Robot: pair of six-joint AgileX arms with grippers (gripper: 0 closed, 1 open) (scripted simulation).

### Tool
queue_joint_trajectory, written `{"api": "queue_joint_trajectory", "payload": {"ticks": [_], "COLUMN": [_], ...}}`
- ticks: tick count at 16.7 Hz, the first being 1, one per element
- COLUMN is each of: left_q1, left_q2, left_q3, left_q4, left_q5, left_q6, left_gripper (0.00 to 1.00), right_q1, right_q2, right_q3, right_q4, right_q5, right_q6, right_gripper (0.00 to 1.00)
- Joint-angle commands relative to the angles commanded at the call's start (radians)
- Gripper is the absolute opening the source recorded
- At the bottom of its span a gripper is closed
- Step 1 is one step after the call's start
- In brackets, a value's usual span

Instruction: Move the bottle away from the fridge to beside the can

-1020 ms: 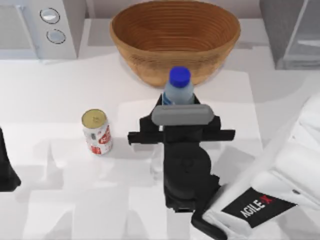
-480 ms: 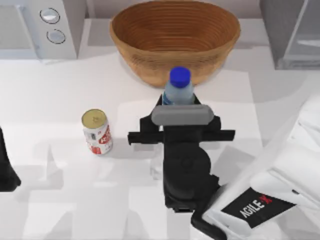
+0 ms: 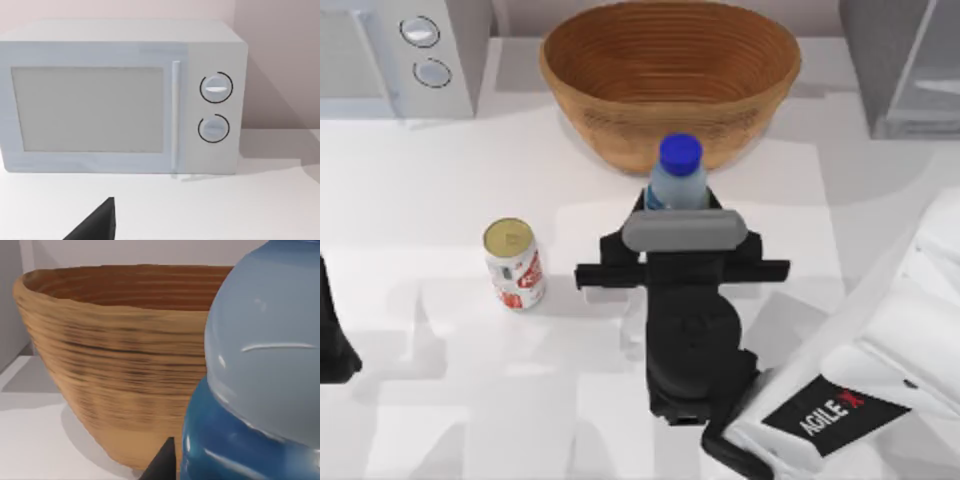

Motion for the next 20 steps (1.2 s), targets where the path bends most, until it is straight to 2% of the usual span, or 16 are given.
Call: {"api": "queue_joint_trajectory", "payload": {"ticks": [6, 16, 20], "left_q1": [0.0, 0.0, 0.0], "left_q2": [0.0, 0.0, 0.0], "left_q3": [0.0, 0.0, 0.0], "left_q4": [0.0, 0.0, 0.0], "left_q5": [0.0, 0.0, 0.0], "left_q6": [0.0, 0.0, 0.0], "left_gripper": [1.0, 1.0, 1.0], "right_q1": [0.0, 0.002, 0.059], "right_q2": [0.0, -0.001, -0.024], "right_q3": [0.0, -0.003, -0.057], "right_q4": [0.0, 0.002, 0.031], "right_q5": [0.0, 0.004, 0.06], "right_q6": [0.0, 0.0, 0.001], "right_gripper": [0.98, 1.0, 1.0]}}
